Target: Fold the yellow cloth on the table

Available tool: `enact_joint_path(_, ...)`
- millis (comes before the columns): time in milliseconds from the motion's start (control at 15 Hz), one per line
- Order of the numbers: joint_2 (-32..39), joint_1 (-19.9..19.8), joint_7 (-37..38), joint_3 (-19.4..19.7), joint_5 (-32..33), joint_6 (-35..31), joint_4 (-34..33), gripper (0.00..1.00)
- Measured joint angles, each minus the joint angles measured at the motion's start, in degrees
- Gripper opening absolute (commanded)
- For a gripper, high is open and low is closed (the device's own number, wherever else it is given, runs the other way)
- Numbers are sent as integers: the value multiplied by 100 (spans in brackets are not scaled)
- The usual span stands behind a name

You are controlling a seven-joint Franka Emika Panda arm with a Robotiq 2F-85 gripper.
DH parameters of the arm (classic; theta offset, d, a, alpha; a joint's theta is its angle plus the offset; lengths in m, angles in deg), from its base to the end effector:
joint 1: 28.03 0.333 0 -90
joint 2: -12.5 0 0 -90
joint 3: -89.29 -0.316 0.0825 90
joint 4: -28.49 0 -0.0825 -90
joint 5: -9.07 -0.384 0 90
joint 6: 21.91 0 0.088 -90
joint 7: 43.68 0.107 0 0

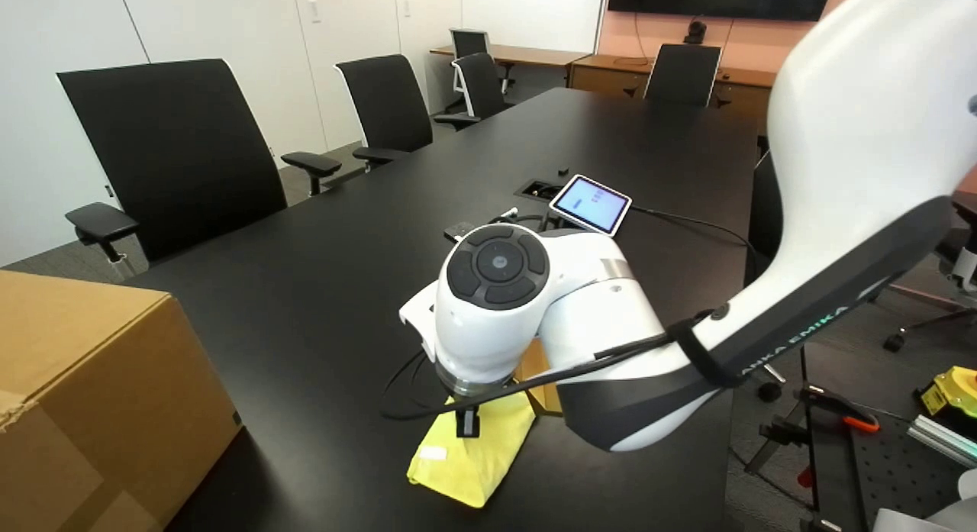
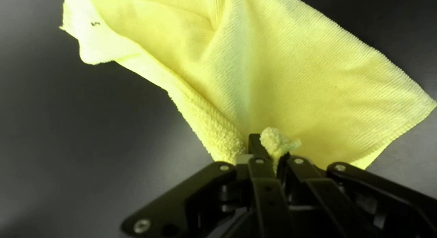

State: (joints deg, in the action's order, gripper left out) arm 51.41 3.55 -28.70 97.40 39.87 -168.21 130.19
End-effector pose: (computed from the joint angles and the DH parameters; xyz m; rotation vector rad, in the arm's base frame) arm 0.6062 0.2794 0.1869 2.6402 0.8489 0.3044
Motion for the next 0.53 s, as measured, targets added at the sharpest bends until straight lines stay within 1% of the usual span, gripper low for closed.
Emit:
enact_joint_path(67, 144, -111, -213, -128, 0, 1, -158, 35)
enact_joint_path(133, 279, -211, -404, -247, -2, 1, -301, 36)
enact_joint_path(200, 403, -307, -578, -364, -5, 1, -431, 42)
enact_joint_path(267, 507, -393, -733, -477, -29, 1, -549, 51)
enact_joint_path(533, 647, -670, -1315, -949, -276, -3, -819, 80)
